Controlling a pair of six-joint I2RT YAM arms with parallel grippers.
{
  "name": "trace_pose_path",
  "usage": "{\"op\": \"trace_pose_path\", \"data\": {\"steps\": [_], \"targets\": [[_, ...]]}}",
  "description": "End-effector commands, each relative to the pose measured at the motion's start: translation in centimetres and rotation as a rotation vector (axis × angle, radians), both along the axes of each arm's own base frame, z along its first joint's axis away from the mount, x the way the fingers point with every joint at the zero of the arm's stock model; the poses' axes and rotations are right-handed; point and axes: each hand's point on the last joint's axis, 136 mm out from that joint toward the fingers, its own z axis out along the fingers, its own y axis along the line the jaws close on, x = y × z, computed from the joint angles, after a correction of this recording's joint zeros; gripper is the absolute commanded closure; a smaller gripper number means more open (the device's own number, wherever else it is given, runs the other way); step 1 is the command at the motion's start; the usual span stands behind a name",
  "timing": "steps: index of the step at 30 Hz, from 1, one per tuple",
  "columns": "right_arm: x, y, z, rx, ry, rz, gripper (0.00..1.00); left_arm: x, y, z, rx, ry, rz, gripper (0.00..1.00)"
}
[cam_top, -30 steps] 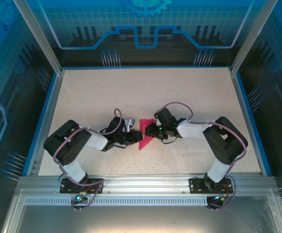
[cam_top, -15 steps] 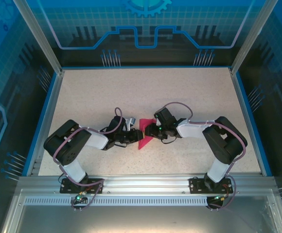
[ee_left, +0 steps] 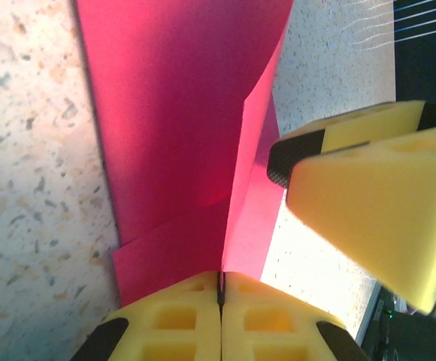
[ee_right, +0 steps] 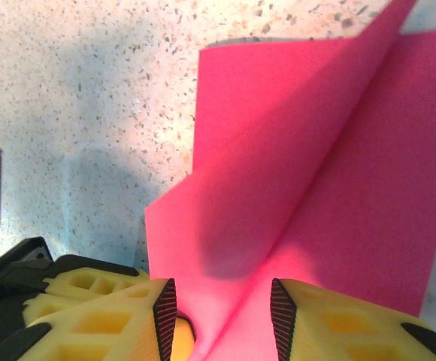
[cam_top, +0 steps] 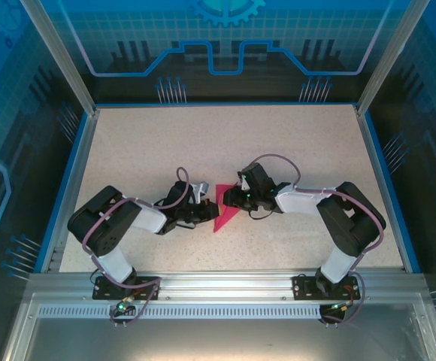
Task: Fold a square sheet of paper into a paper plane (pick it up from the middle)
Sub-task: Fourth fold the wing at the center of the table.
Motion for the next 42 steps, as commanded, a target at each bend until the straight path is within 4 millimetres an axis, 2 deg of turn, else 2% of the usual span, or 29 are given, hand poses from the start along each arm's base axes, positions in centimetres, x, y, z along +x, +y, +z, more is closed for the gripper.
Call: {"op": "trace_pose_path", "data": {"steps": [1,8,19,22,23,34,42], "targets": [[0.0,0.1,-0.9,0.017,-0.002,0.031,0.6,0.2,0.5,0.6,-0.039,-0.036,0.039,0.98],[-0.2,0.8,-1.9,0.016,0.03,0.074,0.61,0.1,0.9,0.3,-0.04,-0.033,0.064,0.98],[-0.7,0.2,-3.8,-0.075,0.08,0.06,0.58,0.1,1.0,0.0,-0.046,-0.01,0.082,0.96],[-1.3,-0.5,-4.9,-0.134,0.104,0.047,0.58,0.0,1.0,-0.1,-0.043,-0.004,0.084,0.92],[-0.6,-0.1,-4.3,-0.134,0.088,0.038,0.58,0.1,1.0,-0.1,-0.043,-0.004,0.085,0.9],[-1.0,-1.9,-5.7,-0.236,0.13,-0.034,0.58,-0.8,1.8,0.7,-0.035,0.003,0.095,0.69],[-1.1,-1.9,-6.0,-0.261,0.14,-0.044,0.57,-1.5,3.5,1.9,0.024,-0.033,0.138,0.64]]}}
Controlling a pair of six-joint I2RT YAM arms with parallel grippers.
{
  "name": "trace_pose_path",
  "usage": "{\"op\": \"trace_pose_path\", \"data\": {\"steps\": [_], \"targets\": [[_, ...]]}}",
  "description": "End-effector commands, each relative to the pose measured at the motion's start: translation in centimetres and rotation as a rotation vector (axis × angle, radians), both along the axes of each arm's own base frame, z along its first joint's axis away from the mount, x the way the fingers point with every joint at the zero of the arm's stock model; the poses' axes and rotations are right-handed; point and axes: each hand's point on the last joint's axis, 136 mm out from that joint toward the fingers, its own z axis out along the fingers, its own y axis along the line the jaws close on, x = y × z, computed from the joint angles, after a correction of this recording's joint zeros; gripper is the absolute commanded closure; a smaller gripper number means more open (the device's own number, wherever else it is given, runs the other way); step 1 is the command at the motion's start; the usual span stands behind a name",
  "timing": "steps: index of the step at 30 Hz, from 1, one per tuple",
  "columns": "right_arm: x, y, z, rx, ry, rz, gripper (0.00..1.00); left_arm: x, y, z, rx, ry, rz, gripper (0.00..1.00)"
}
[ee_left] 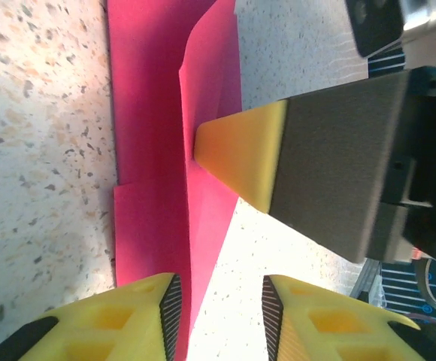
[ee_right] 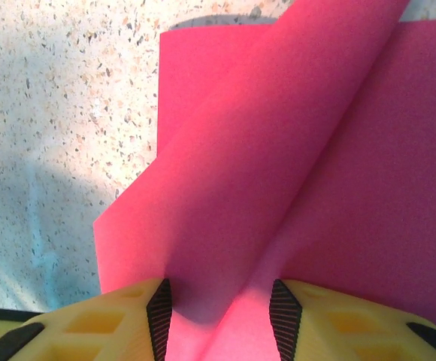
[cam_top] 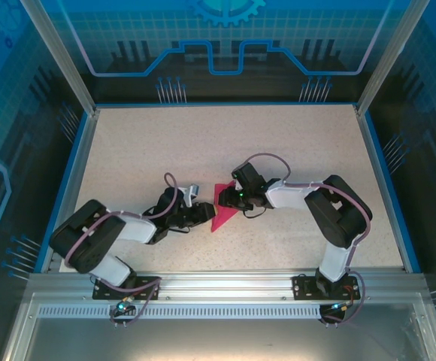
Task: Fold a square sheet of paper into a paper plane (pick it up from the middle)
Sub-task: Fourth fold the wing at the center of the table.
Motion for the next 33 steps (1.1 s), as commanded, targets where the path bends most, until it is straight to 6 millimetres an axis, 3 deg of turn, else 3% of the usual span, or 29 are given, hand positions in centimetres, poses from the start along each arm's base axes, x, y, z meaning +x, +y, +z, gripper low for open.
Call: {"op": "trace_pose_path", "data": {"steps": [1,8,17,27,33], "targets": [[-1.5,-2.8,-3.7,-0.172,0.088,-0.044,0.57,-0.2,1.6,-0.2,0.067,-0.021,0.036,0.62],[-1.7,-3.6,-4.3,-0.244,0.12,-0.092,0.56,-0.3,1.7,2.0,0.06,-0.087,0.033,0.59],[-2.1,-4.3,-5.1,-0.314,0.178,-0.144,0.55,-1.2,0.0,2.7,0.054,-0.126,-0.044,0.6],[-2.6,-4.9,-5.5,-0.355,0.225,-0.181,0.56,-1.7,-1.9,2.2,0.039,-0.092,-0.12,0.73],[-2.8,-5.1,-5.7,-0.372,0.242,-0.191,0.56,-1.4,-2.5,1.4,0.065,-0.07,-0.132,0.75]]}}
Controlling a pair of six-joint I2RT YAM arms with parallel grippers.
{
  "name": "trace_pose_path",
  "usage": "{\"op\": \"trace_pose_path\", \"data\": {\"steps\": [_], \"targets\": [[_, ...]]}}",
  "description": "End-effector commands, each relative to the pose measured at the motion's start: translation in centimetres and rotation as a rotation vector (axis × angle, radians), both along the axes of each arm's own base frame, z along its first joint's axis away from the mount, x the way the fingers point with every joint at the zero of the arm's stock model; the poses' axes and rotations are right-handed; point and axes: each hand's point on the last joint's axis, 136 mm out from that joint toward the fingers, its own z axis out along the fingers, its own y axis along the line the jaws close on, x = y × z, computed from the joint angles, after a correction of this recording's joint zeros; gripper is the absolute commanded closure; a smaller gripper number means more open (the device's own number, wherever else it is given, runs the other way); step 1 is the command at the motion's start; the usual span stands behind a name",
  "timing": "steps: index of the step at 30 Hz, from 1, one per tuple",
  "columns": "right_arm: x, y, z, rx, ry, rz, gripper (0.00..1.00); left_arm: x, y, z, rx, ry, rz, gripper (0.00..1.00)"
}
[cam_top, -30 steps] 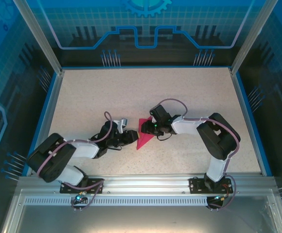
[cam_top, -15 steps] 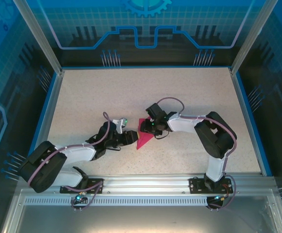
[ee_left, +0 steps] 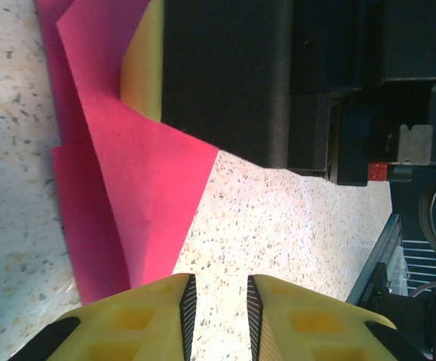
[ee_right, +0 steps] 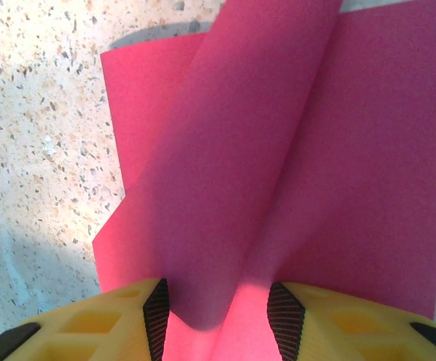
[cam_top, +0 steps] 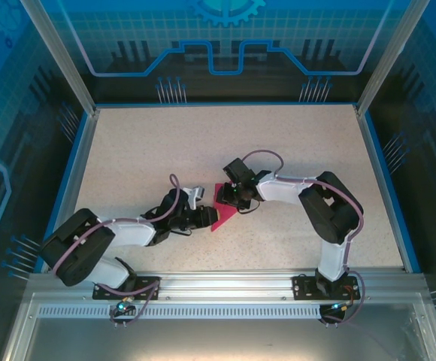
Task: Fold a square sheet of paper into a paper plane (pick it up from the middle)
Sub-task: Fourth fold the wing at the center of the table.
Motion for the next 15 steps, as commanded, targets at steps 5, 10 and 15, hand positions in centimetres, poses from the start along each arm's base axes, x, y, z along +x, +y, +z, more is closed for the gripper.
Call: {"op": "trace_pose_path", "data": {"steps": [5,10,15], "targets": [[-3.3,-5.2,-5.3,-0.251,0.15,-0.054,0.56,0.6,-0.9,-0.3,0.031,0.006,-0.036,0.75],[-3.5,-5.4,-5.4,-0.263,0.158,-0.059,0.56,0.7,-0.8,-1.3,0.059,0.039,-0.027,0.75],[-3.6,-5.5,-5.5,-0.269,0.162,-0.06,0.56,0.8,-0.2,-2.0,0.099,0.057,0.0,0.76]]}}
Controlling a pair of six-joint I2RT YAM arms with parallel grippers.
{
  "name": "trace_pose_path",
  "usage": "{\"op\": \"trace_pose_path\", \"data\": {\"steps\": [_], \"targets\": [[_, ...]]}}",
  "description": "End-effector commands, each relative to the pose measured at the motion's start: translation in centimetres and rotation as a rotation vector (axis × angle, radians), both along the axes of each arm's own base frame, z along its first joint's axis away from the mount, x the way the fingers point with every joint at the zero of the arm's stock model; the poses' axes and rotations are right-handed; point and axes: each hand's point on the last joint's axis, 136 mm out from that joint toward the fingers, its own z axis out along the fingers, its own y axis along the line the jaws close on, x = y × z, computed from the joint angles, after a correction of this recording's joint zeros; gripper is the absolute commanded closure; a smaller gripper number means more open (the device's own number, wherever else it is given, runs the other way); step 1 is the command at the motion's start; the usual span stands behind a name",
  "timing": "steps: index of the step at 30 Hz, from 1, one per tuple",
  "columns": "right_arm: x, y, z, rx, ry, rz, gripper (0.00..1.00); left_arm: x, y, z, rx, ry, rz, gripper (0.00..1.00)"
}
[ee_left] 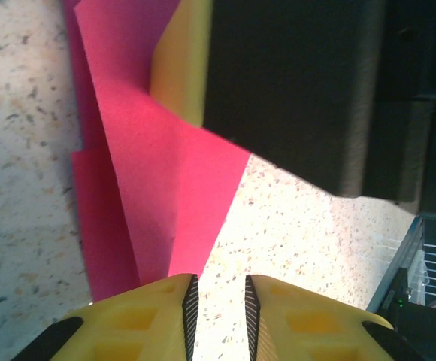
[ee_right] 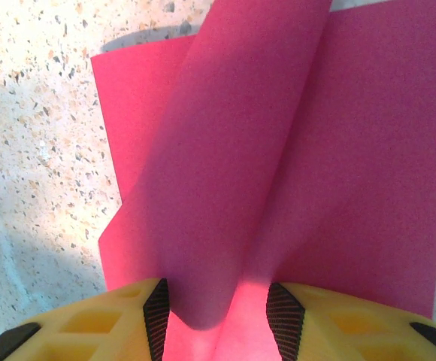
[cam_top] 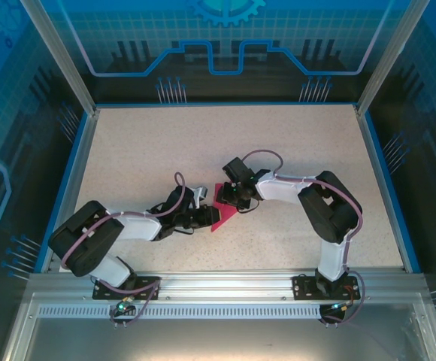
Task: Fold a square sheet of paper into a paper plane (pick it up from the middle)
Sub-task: Fourth fold the wing at the center of the table.
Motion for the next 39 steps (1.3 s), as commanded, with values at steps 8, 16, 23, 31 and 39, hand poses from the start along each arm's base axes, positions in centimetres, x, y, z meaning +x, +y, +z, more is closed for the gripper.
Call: {"op": "trace_pose_path", "data": {"steps": [8,16,23,31,39], "targets": [[-3.6,-5.6,-5.6,-0.267,0.151,-0.045,0.56,0.4,0.3,-0.9,0.07,0.004,0.005,0.78],[-3.8,-5.8,-5.9,-0.281,0.159,-0.04,0.56,0.4,0.3,-1.3,0.079,0.013,0.004,0.81],[-3.8,-5.8,-6.2,-0.289,0.166,-0.033,0.57,0.3,0.4,-1.8,0.089,0.028,0.005,0.85],[-3.9,-5.7,-6.5,-0.3,0.174,-0.02,0.57,0.3,1.0,-2.4,0.121,0.045,0.026,0.87],[-4.0,-5.8,-6.9,-0.327,0.188,-0.01,0.57,0.2,1.0,-2.8,0.129,0.058,0.026,0.89]]}}
